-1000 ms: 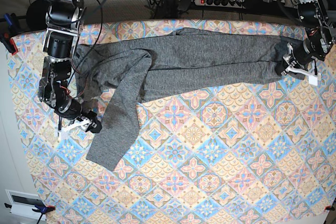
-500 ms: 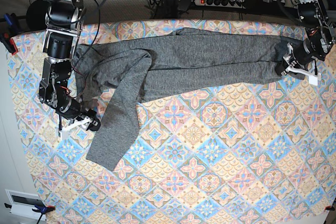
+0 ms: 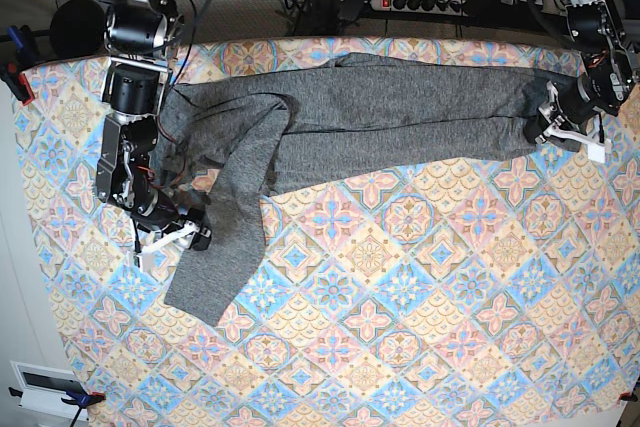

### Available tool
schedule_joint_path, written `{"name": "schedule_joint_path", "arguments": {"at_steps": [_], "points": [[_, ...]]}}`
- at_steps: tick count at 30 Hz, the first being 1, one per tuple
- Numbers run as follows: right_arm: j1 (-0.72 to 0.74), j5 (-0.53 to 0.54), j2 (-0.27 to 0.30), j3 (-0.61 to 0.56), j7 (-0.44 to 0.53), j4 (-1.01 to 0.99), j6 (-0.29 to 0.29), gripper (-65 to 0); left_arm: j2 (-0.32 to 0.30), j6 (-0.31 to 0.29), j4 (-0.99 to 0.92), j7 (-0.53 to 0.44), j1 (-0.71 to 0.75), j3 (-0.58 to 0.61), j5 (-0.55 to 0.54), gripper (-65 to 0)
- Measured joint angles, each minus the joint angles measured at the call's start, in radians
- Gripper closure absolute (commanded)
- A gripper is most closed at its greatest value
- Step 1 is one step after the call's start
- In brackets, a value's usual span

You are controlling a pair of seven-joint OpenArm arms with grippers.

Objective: Layout the t-shirt on the table in an organized manner, then fold the t-shirt properly
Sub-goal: 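Lower the right gripper to the shirt's hem end and grasp it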

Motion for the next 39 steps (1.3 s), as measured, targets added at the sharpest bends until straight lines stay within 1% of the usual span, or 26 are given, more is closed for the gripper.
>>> {"name": "schedule_joint_path", "arguments": {"at_steps": [4, 10, 15, 21, 24, 28, 32, 35, 39], "points": [[0.001, -0.002, -0.012, -0.001, 0.004, 0.002, -0.003, -33.8, 0.000, 0.000, 0.000, 0.000, 0.000, 0.000, -0.001, 0.0], [0.003, -0.002, -0.011, 0.000, 0.008, -0.010, -0.003, -33.8, 0.000, 0.000, 0.000, 0.000, -0.001, 0.000, 0.000, 0.0], [0.014, 0.024, -0.006, 0.000, 0.031, -0.068, 0.015, -33.8, 0.000, 0.000, 0.000, 0.000, -0.002, 0.000, 0.000, 0.0], [0.014, 0.024, -0.006, 0.000, 0.034, -0.069, 0.016, -33.5, 0.000, 0.000, 0.000, 0.000, -0.003, 0.000, 0.000, 0.0], [0.014, 0.021, -0.006, 0.000, 0.037, -0.070, 0.012, -29.2, 0.000, 0.000, 0.000, 0.000, -0.003, 0.000, 0.000, 0.0], [0.014, 0.019, -0.006, 0.001, 0.047, -0.075, -0.001, -20.2, 0.000, 0.000, 0.000, 0.000, -0.003, 0.000, 0.000, 0.0], [0.014, 0.019, -0.006, 0.000, 0.041, -0.077, 0.000, -12.2, 0.000, 0.000, 0.000, 0.000, -0.005, 0.000, 0.000, 0.0], [0.013, 0.017, -0.006, 0.000, 0.040, -0.077, -0.001, -7.9, 0.000, 0.000, 0.000, 0.000, -0.005, 0.000, 0.000, 0.0], [0.011, 0.018, -0.007, 0.000, 0.034, -0.077, 0.000, -4.0, 0.000, 0.000, 0.000, 0.000, -0.005, 0.000, 0.000, 0.0]]}}
